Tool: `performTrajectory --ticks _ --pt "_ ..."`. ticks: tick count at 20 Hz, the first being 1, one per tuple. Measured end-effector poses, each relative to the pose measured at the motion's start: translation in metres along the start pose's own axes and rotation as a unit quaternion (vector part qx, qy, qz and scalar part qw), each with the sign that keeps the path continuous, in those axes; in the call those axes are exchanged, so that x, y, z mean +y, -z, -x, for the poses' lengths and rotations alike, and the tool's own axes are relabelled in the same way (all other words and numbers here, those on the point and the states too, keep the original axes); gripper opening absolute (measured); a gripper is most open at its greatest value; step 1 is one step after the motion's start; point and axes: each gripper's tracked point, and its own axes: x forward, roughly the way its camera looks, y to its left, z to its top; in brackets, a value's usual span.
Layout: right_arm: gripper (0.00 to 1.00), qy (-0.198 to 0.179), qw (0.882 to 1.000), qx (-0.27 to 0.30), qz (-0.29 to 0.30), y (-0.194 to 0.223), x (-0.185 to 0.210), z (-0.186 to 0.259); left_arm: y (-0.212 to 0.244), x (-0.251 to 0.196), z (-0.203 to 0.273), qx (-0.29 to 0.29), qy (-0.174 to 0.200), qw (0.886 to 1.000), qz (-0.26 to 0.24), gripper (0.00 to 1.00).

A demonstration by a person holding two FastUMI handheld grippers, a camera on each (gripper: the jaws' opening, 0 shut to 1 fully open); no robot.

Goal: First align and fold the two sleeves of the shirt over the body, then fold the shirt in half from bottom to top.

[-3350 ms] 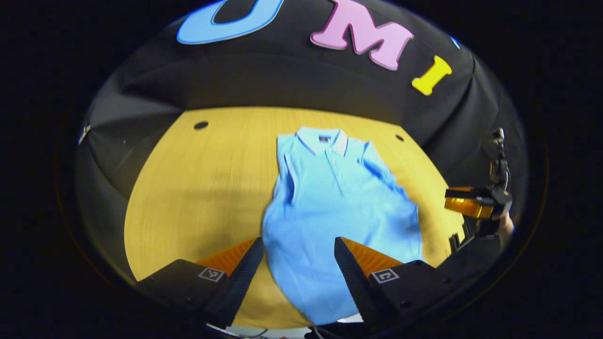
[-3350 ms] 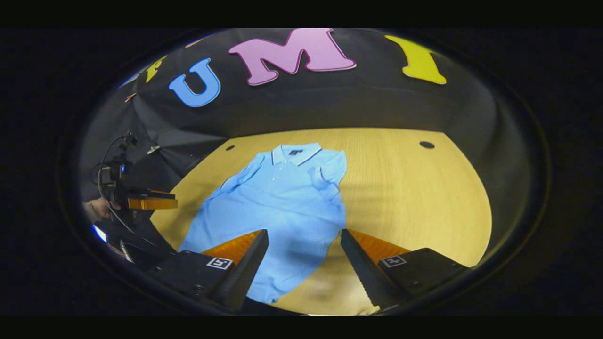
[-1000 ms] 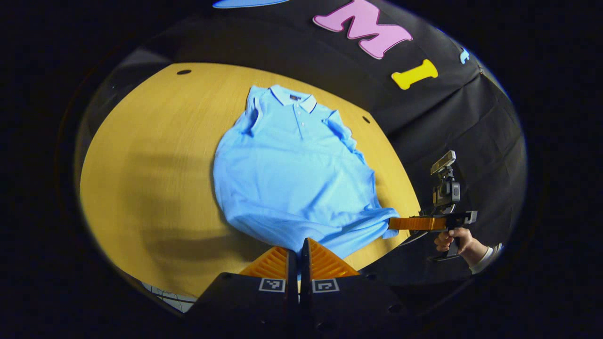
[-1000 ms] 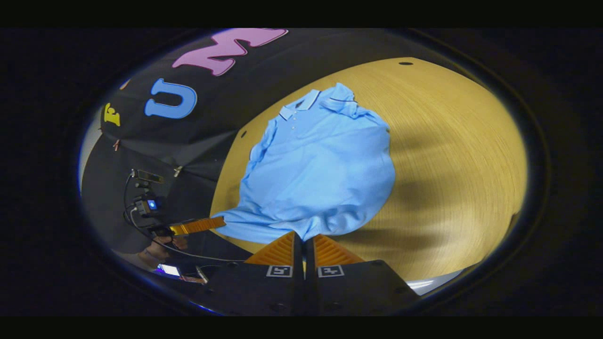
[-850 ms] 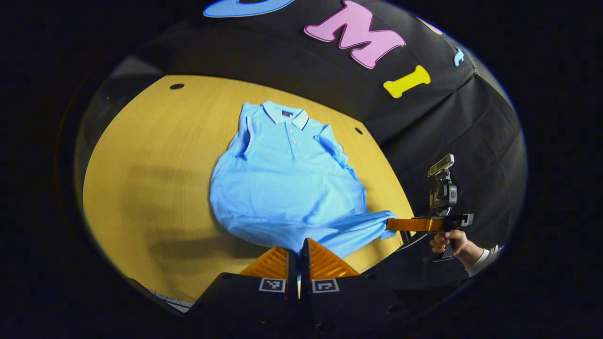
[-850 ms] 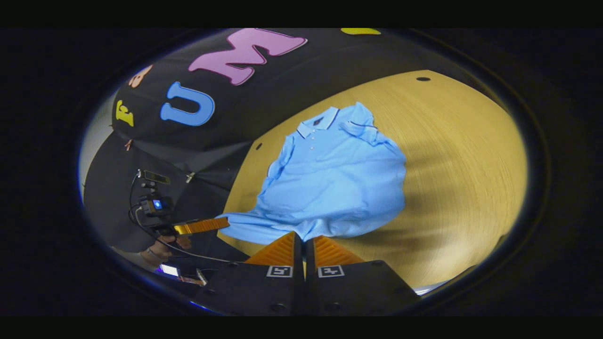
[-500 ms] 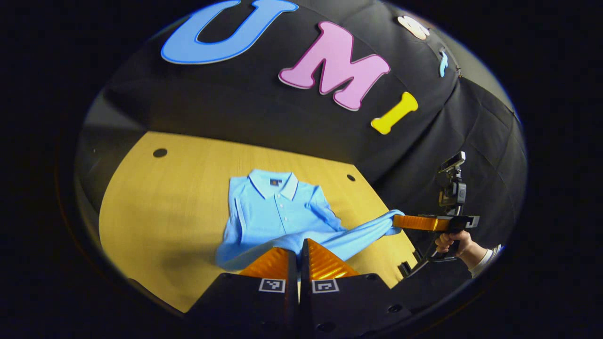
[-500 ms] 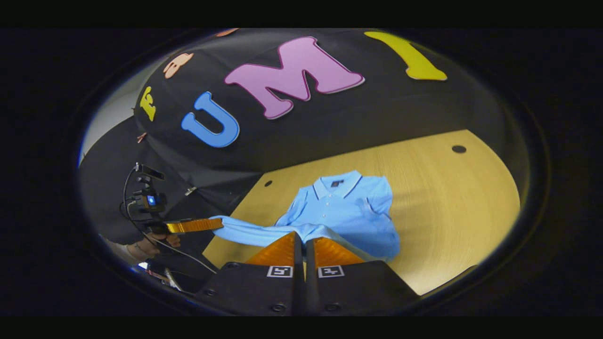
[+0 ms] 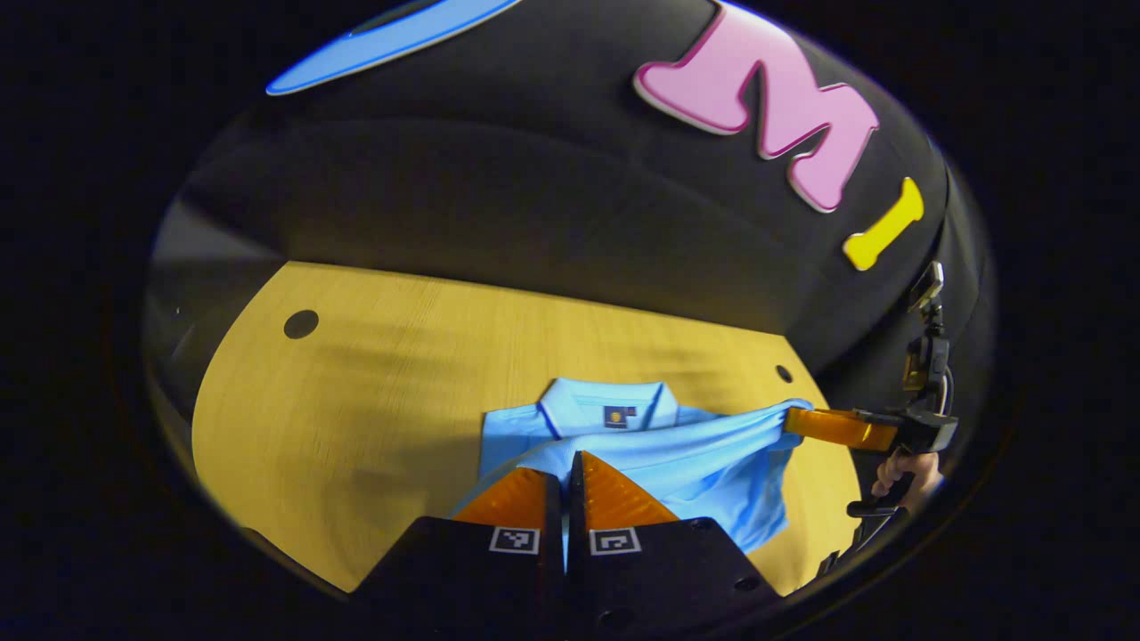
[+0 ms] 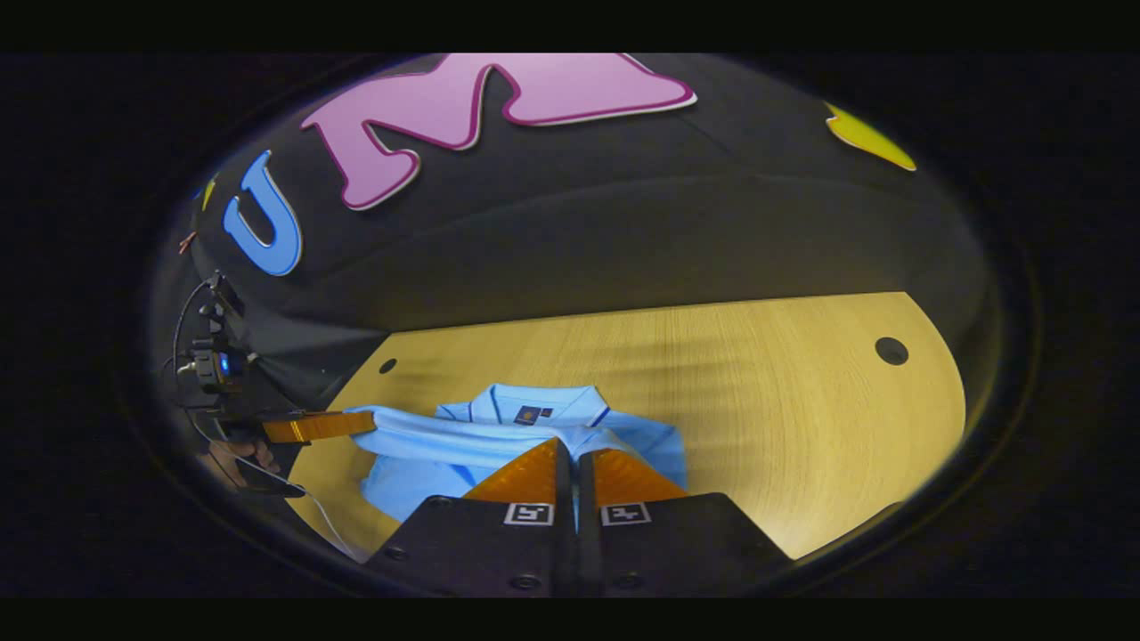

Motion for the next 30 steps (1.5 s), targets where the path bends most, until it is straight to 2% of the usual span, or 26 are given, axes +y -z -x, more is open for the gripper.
performTrajectory --ticks 3,5,6,8,9,10,11,14,17,19,22,26,27,30 --pt "0.05 0.025 0.999 0.024 0.014 0.014 -0.017 -0.032 0.023 0.023 -0.040 0.038 -0.034 0.999 0.006 0.07" --pt "0.04 0.054 0.998 0.037 0.019 0.024 -0.032 -0.047 0.036 0.050 -0.052 0.074 -0.101 0.991 -0.037 0.12" --pt "0.09 0.069 0.997 0.043 0.018 0.028 -0.039 -0.053 0.041 0.048 -0.057 0.079 -0.112 0.989 -0.049 0.14" --pt "0.30 0.083 0.996 0.039 0.021 0.026 -0.051 -0.052 0.036 0.040 -0.062 0.070 -0.103 0.991 -0.054 0.29" --pt "0.48 0.099 0.994 0.032 0.029 0.020 -0.065 -0.044 0.035 0.042 -0.062 0.067 -0.104 0.991 -0.050 0.29" --pt "0.65 0.101 0.994 0.030 0.027 0.017 -0.068 -0.037 0.033 0.050 -0.059 0.062 -0.119 0.990 -0.048 0.64" --pt "0.63 0.099 0.994 0.022 0.030 0.013 -0.069 -0.033 0.021 0.052 -0.042 0.043 -0.118 0.991 -0.041 0.99" --pt "0.63 0.094 0.994 -0.012 0.057 -0.009 -0.064 -0.012 -0.005 0.057 -0.008 -0.004 -0.123 0.992 -0.024 0.99" --pt "0.64 0.095 0.989 -0.060 0.098 -0.037 -0.048 0.023 -0.031 0.051 0.042 -0.058 -0.129 0.989 -0.044 0.99" --pt "0.79 0.111 0.982 -0.096 0.119 -0.055 -0.038 0.051 -0.046 0.036 0.083 -0.106 -0.128 0.984 -0.069 0.99" --pt "0.86 0.114 0.973 -0.152 0.133 -0.071 0.001 0.106 -0.057 0.002 0.159 -0.170 -0.113 0.975 -0.088 0.99" --pt "0.94 0.137 0.949 -0.230 0.163 -0.083 0.055 0.219 -0.038 -0.034 0.262 -0.237 -0.100 0.961 -0.100 0.99" --pt "0.96 0.142 0.945 -0.246 0.163 -0.078 0.069 0.246 -0.025 -0.038 0.286 -0.245 -0.103 0.959 -0.102 0.99" --pt "0.96 0.150 0.936 -0.277 0.155 -0.050 0.109 0.327 0.013 -0.064 0.365 -0.276 -0.078 0.952 -0.111 0.99"
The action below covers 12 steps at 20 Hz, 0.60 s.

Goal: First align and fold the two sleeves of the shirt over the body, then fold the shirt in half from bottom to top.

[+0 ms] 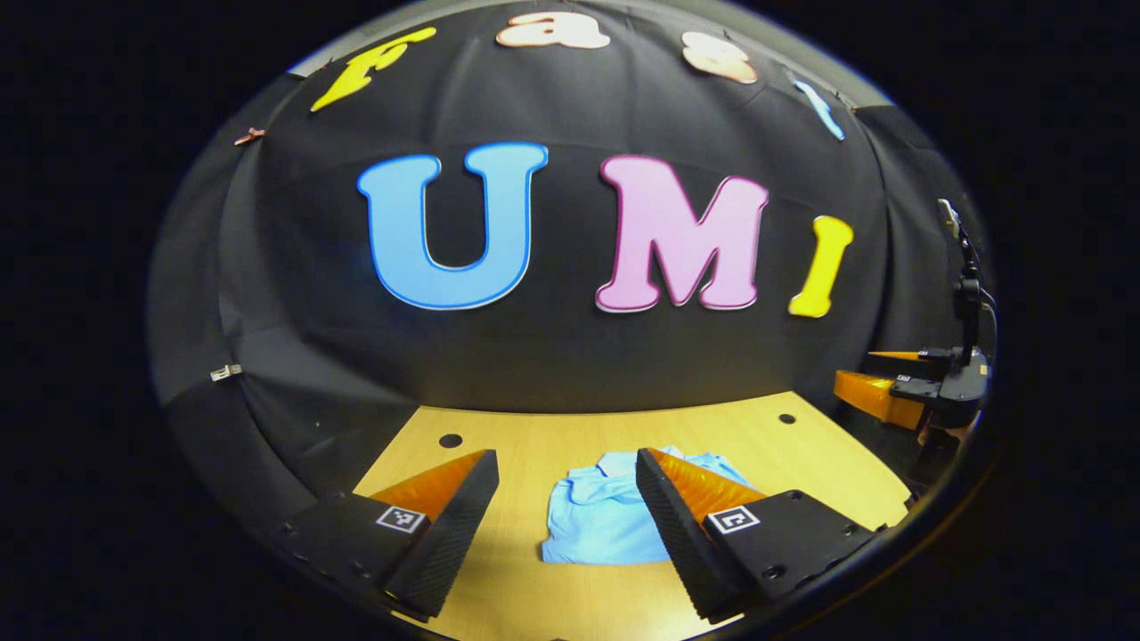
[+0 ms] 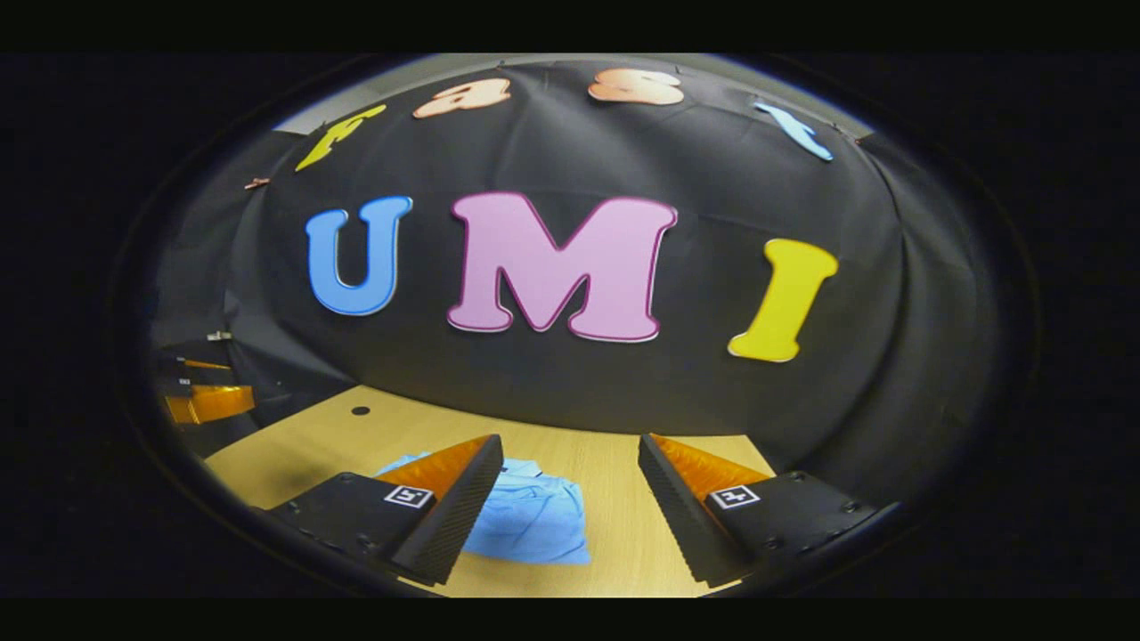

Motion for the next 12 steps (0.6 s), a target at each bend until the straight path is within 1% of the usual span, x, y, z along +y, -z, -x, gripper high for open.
performTrajectory --ticks 2,5,7,8,10,12 --pt "0.96 0.012 1.000 -0.023 -0.004 -0.014 0.007 0.057 -0.008 -0.006 0.057 -0.022 0.010 1.000 -0.004 0.99" --pt "0.95 0.018 0.999 -0.038 -0.003 -0.024 0.020 0.133 -0.012 -0.019 0.116 -0.050 0.025 0.998 0.011 0.99" --pt "0.96 0.019 0.998 -0.055 0.005 -0.036 0.026 0.168 -0.014 -0.025 0.146 -0.059 0.033 0.998 0.016 0.99" --pt "0.96 0.020 0.998 -0.062 0.006 -0.043 0.028 0.183 -0.014 -0.024 0.156 -0.062 0.031 0.997 0.018 0.99" --pt "0.96 0.024 0.997 -0.079 -0.007 -0.058 0.034 0.211 -0.025 -0.025 0.174 -0.084 0.028 0.996 0.019 0.99" --pt "0.95 0.039 0.994 -0.097 -0.024 -0.069 0.031 0.228 -0.036 -0.025 0.186 -0.099 0.024 0.995 0.013 0.99"
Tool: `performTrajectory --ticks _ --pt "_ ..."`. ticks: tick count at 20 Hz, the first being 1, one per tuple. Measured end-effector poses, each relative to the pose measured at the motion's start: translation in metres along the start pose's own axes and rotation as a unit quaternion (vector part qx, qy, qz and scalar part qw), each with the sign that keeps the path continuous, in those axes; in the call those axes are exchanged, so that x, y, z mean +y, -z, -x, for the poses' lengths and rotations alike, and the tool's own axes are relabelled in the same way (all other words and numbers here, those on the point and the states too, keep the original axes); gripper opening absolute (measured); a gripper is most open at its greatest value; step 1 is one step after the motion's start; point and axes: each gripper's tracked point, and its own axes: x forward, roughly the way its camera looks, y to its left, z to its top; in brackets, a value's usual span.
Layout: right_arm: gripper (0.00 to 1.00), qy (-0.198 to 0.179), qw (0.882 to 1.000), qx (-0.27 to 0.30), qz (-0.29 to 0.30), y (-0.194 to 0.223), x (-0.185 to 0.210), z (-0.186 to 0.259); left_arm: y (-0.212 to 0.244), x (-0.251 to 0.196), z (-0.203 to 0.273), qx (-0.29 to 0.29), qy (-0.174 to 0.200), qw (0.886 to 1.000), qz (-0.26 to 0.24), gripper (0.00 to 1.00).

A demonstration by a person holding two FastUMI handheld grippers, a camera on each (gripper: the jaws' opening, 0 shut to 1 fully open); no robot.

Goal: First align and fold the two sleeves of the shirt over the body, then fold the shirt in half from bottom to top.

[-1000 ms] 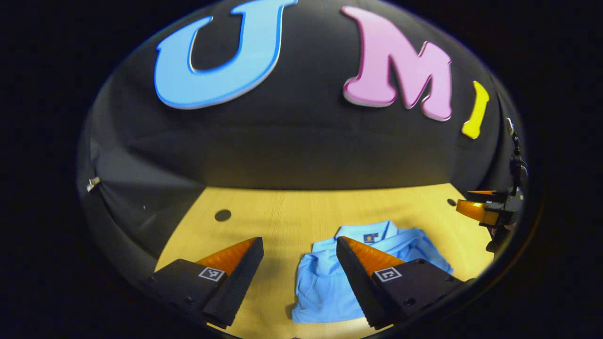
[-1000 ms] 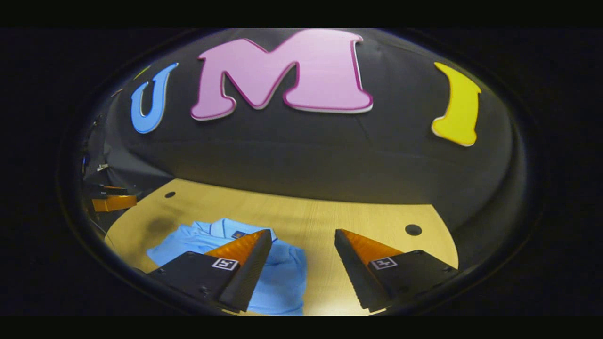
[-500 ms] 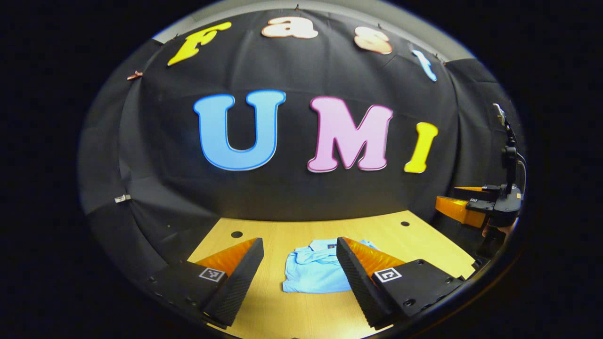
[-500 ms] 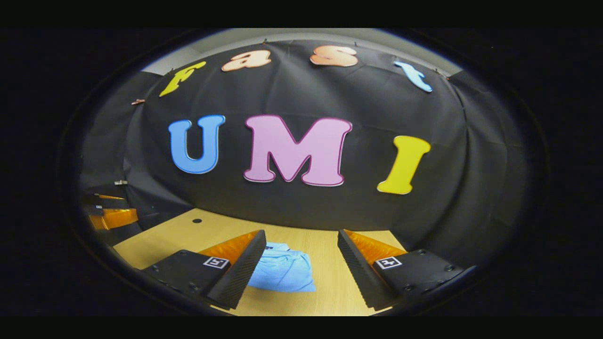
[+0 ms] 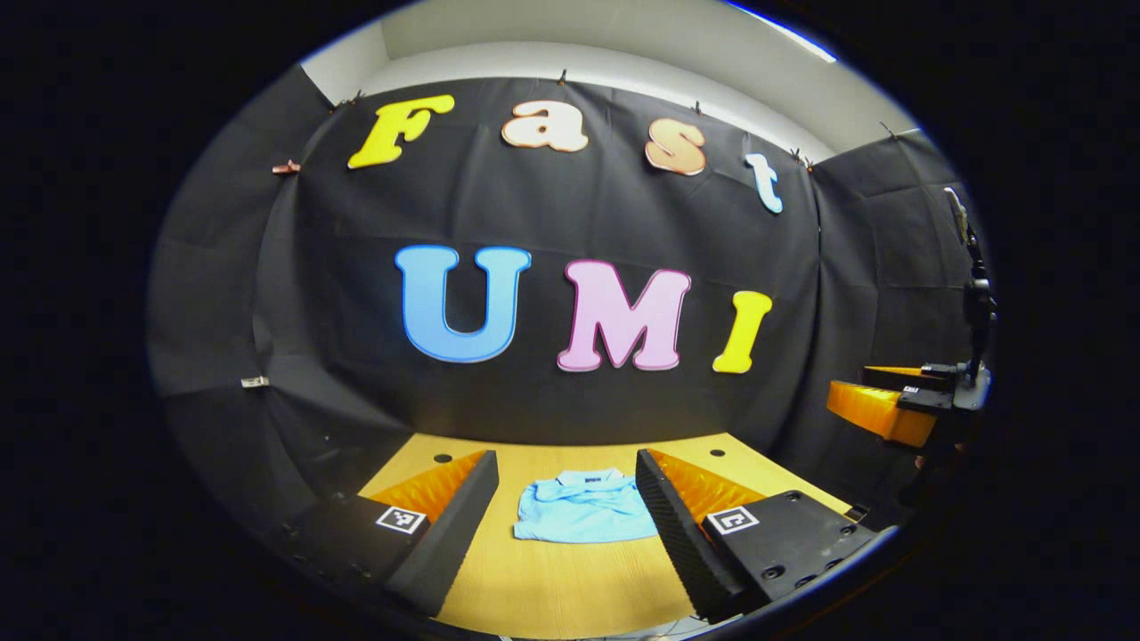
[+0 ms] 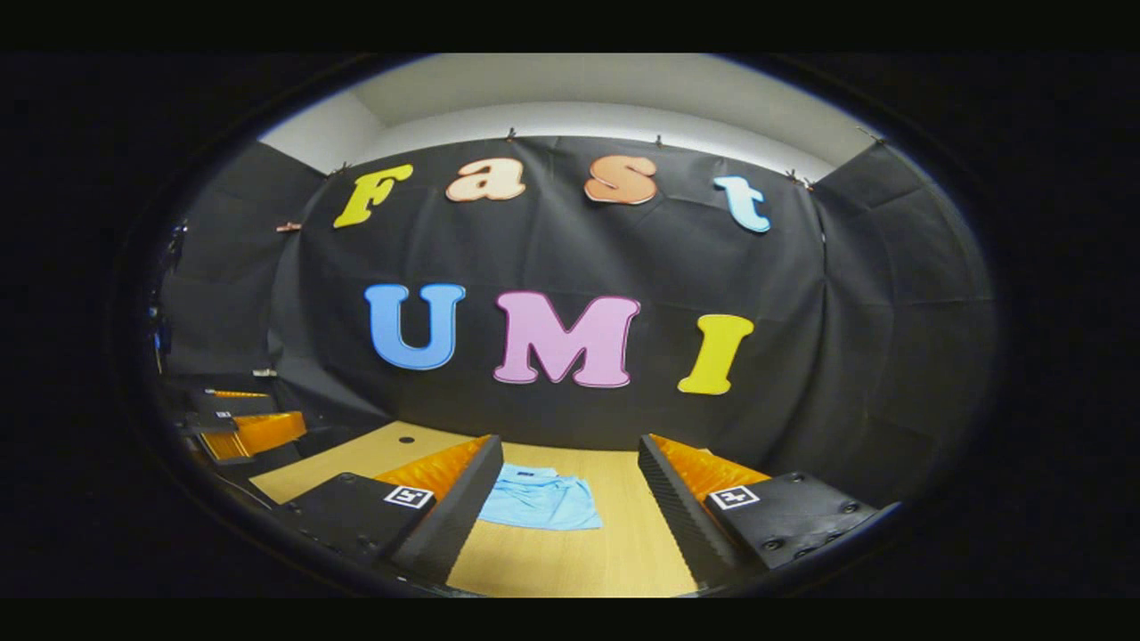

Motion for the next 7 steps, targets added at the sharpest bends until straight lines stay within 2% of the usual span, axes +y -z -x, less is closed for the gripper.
performTrajectory --ticks 3,5,7 --pt "0.95 0.014 1.000 -0.022 0.000 -0.014 0.000 0.002 -0.010 -0.007 0.011 0.001 0.002 1.000 0.021 0.99" --pt "0.96 0.010 1.000 -0.025 -0.005 -0.018 0.004 0.001 -0.015 -0.005 0.013 -0.004 0.001 0.999 0.035 0.96" --pt "0.97 0.004 0.999 -0.034 -0.011 -0.029 0.008 0.001 -0.014 0.002 0.013 -0.001 -0.011 0.999 0.035 0.99"
